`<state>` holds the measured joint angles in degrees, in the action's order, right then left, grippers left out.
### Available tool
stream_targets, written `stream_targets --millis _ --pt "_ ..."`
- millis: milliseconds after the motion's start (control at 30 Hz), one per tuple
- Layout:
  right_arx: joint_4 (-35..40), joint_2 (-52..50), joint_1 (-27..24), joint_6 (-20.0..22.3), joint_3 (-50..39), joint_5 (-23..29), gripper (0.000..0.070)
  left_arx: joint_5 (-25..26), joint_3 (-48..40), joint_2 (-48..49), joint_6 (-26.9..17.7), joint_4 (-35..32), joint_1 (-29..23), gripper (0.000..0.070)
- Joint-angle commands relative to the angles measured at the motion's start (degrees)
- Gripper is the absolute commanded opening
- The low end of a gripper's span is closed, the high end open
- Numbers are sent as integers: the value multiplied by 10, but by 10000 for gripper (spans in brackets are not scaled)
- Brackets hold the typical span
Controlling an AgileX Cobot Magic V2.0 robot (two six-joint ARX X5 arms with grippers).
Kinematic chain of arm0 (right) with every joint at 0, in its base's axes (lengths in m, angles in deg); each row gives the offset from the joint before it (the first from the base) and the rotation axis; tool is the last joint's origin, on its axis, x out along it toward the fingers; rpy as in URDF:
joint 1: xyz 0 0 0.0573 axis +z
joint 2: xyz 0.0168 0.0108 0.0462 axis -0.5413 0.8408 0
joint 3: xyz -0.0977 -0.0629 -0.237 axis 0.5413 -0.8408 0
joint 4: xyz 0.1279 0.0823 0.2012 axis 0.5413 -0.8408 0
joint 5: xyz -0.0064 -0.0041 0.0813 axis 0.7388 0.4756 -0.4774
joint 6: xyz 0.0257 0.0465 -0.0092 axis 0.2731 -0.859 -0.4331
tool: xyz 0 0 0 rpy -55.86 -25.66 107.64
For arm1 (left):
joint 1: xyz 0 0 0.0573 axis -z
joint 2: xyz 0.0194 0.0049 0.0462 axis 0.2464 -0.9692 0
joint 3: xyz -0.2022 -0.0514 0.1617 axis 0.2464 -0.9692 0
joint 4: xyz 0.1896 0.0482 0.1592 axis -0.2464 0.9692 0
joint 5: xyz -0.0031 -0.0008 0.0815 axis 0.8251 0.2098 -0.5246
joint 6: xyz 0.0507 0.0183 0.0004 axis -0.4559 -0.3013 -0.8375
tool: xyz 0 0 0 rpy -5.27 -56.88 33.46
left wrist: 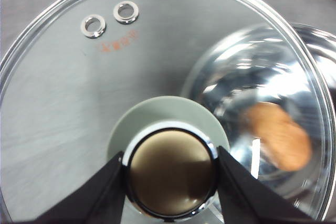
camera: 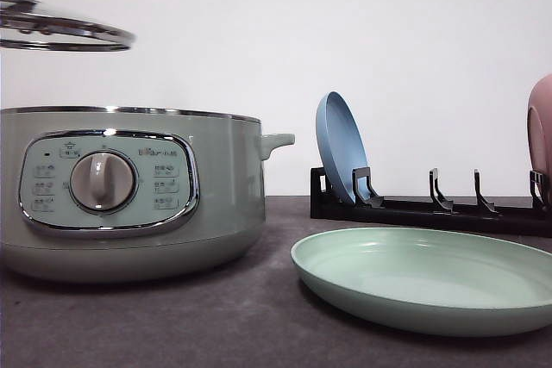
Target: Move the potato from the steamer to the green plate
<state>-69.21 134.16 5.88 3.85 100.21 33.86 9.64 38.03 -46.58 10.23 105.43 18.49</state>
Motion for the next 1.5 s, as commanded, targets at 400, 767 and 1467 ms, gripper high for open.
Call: stream_targets --millis 400,767,1467 --pt "23 26 5 -44 10 29 375 0 17 6 -7 -18 -66 2" --pt "13 177 11 -53 141 29 475 0 17 6 -8 -18 -73 1" --pt "11 491 79 -52 414 137 495 0 17 6 -7 -18 -80 1"
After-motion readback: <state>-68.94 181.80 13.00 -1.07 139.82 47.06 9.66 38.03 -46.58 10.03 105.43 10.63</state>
